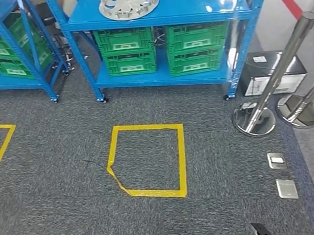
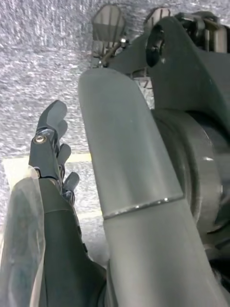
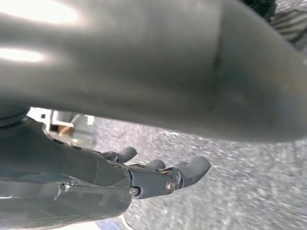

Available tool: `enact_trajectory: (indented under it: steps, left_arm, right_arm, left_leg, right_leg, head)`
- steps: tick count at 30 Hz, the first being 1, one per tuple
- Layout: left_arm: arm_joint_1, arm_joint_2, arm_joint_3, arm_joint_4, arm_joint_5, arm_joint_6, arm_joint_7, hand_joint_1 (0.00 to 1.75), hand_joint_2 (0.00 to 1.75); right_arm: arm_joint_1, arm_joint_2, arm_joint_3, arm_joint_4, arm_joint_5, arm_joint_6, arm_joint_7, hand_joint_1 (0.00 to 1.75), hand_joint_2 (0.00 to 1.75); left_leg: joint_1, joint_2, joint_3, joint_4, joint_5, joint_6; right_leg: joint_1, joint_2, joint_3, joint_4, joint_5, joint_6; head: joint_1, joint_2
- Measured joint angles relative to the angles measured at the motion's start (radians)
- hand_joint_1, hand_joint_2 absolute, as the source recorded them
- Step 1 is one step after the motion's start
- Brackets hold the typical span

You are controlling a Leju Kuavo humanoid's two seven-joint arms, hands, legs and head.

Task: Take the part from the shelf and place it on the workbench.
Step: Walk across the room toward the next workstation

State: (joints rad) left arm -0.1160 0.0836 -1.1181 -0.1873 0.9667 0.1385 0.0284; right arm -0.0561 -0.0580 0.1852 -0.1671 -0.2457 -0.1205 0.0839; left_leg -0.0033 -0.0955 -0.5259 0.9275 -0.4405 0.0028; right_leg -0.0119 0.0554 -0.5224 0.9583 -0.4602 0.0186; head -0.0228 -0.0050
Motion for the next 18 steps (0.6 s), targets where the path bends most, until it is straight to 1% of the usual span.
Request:
enact_trajectory:
  steps: [1, 2, 4, 5, 6, 7, 8, 9, 10, 11, 13, 14, 15, 16, 17, 18]
  left_arm:
    - [0.000, 0.000, 0.000, 0.000, 0.000, 0.000, -0.001, 0.00, 0.00]
    - [0.000, 0.000, 0.000, 0.000, 0.000, 0.000, -0.001, 0.00, 0.00]
    - [0.000, 0.000, 0.000, 0.000, 0.000, 0.000, -0.003, 0.00, 0.00]
    - [0.001, 0.000, 0.000, 0.000, 0.000, 0.000, -0.003, 0.00, 0.00]
    - [0.002, 0.000, 0.000, 0.000, 0.000, 0.000, -0.003, 0.00, 0.00]
    - [0.003, 0.000, 0.000, 0.000, 0.000, 0.000, -0.003, 0.00, 0.00]
    - [0.003, 0.001, 0.000, 0.000, 0.000, 0.001, -0.003, 0.00, 0.00]
    - [0.002, 0.001, 0.000, 0.000, 0.000, 0.001, -0.003, 0.00, 0.00]
    - [0.000, 0.001, 0.000, 0.000, 0.000, 0.001, -0.003, 0.00, 0.00]
    - [-0.001, 0.001, 0.000, 0.000, 0.000, 0.001, -0.003, 0.00, 0.00]
    - [0.000, 0.001, 0.000, 0.000, 0.002, 0.001, -0.003, 0.00, 0.00]
    - [0.001, 0.001, 0.000, 0.000, 0.003, 0.001, -0.002, 0.00, 0.00]
    - [0.002, 0.001, 0.000, 0.000, 0.005, 0.001, -0.002, 0.00, 0.00]
    - [0.002, 0.001, 0.000, 0.000, 0.007, 0.002, -0.001, 0.00, 0.00]
    - [0.002, 0.001, 0.000, 0.000, 0.008, 0.003, 0.000, 0.00, 0.00]
    - [0.001, 0.002, 0.000, 0.000, 0.008, 0.004, 0.000, 0.00, 0.00]
  right_arm:
    - [-0.001, 0.000, 0.002, 0.000, 0.000, 0.001, -0.001, 0.00, 0.00]
    - [-0.002, -0.001, 0.003, -0.001, 0.000, 0.003, -0.001, 0.00, 0.00]
    - [-0.002, -0.002, 0.006, -0.001, 0.000, 0.005, -0.003, 0.00, 0.00]
    - [-0.002, -0.002, 0.006, -0.001, 0.000, 0.005, -0.003, 0.00, 0.00]
    - [-0.002, -0.003, 0.007, -0.001, 0.000, 0.005, -0.003, 0.00, 0.00]
    - [-0.002, -0.003, 0.007, -0.001, 0.000, 0.006, -0.003, 0.00, 0.00]
    - [-0.002, -0.003, 0.007, -0.002, 0.000, 0.006, -0.003, 0.00, 0.00]
    - [-0.002, -0.003, 0.007, -0.002, 0.000, 0.006, -0.003, 0.00, 0.00]
    - [-0.003, -0.003, 0.007, -0.003, 0.000, 0.006, -0.003, 0.00, 0.00]
    - [-0.004, -0.003, 0.008, -0.003, 0.000, 0.006, -0.003, 0.00, 0.00]
    - [-0.005, -0.004, 0.008, -0.004, 0.000, 0.002, -0.009, 0.00, 0.00]
    - [-0.005, -0.004, 0.009, -0.005, -0.002, -0.001, -0.015, 0.00, 0.00]
    - [-0.006, -0.004, 0.010, -0.005, -0.005, -0.005, -0.022, 0.00, 0.00]
    - [-0.006, -0.004, 0.011, -0.006, -0.009, -0.010, -0.028, 0.00, 0.00]
    - [-0.006, -0.005, 0.011, -0.006, -0.013, -0.013, -0.032, 0.00, 0.00]
    - [-0.005, -0.005, 0.012, -0.006, -0.015, -0.015, -0.034, 0.00, 0.00]
  left_leg:
    - [0.002, 0.017, -0.027, 0.052, -0.027, -0.008]
    - [0.004, 0.036, -0.066, 0.125, -0.062, -0.018]
    - [0.008, 0.081, -0.157, 0.296, -0.131, -0.034]
    - [0.010, 0.084, -0.171, 0.315, -0.126, -0.036]
    - [0.011, 0.088, -0.162, 0.290, -0.101, -0.036]
    - [0.012, 0.094, -0.132, 0.225, -0.063, -0.034]
    - [0.010, 0.110, -0.093, 0.144, -0.027, -0.030]
    - [0.007, 0.123, -0.060, 0.075, 0.000, -0.025]
    - [0.004, 0.132, -0.038, 0.029, 0.014, -0.019]
    - [0.000, 0.136, -0.029, 0.010, 0.016, -0.013]
    - [-0.002, 0.118, -0.029, 0.007, 0.015, -0.003]
    - [-0.001, 0.112, -0.026, 0.003, 0.016, 0.001]
    - [0.002, 0.107, -0.023, -0.002, 0.017, 0.007]
    - [0.004, 0.103, -0.019, -0.007, 0.018, 0.011]
    - [0.004, 0.099, -0.016, -0.008, 0.017, 0.015]
    - [0.004, 0.095, -0.015, -0.008, 0.016, 0.018]
  right_leg:
    - [0.000, -0.015, 0.003, -0.003, -0.001, -0.008]
    - [0.000, -0.034, 0.007, -0.007, -0.003, -0.016]
    - [-0.004, -0.073, 0.015, -0.014, -0.007, -0.029]
    - [-0.003, -0.083, 0.017, -0.014, -0.010, -0.029]
    - [-0.004, -0.092, 0.021, -0.014, -0.012, -0.027]
    - [-0.004, -0.100, 0.026, -0.014, -0.016, -0.025]
    - [-0.004, -0.108, 0.031, -0.014, -0.020, -0.022]
    - [-0.002, -0.115, 0.036, -0.014, -0.025, -0.017]
    - [0.000, -0.122, 0.039, -0.013, -0.029, -0.012]
    - [0.002, -0.128, 0.042, -0.014, -0.032, -0.007]
    - [0.003, -0.139, 0.047, -0.016, -0.037, 0.003]
    - [0.001, -0.134, 0.048, -0.011, -0.044, 0.009]
    - [-0.001, -0.120, 0.041, 0.011, -0.061, 0.013]
    - [-0.003, -0.101, 0.022, 0.057, -0.088, 0.016]
    - [-0.005, -0.081, -0.009, 0.124, -0.122, 0.018]
    - [-0.004, -0.068, -0.047, 0.200, -0.155, 0.019]
  head:
    - [-0.004, 0.000]
    - [-0.007, 0.000]
    - [-0.016, 0.000]
    - [-0.017, 0.000]
    - [-0.018, 0.000]
    - [-0.021, 0.000]
    - [-0.024, 0.000]
    - [-0.027, 0.000]
    - [-0.027, 0.000]
    - [-0.026, 0.000]
    - [-0.020, 0.000]
    - [-0.018, 0.000]
    - [-0.016, 0.000]
    - [-0.012, 0.000]
    - [-0.007, 0.000]
    - [-0.004, 0.000]
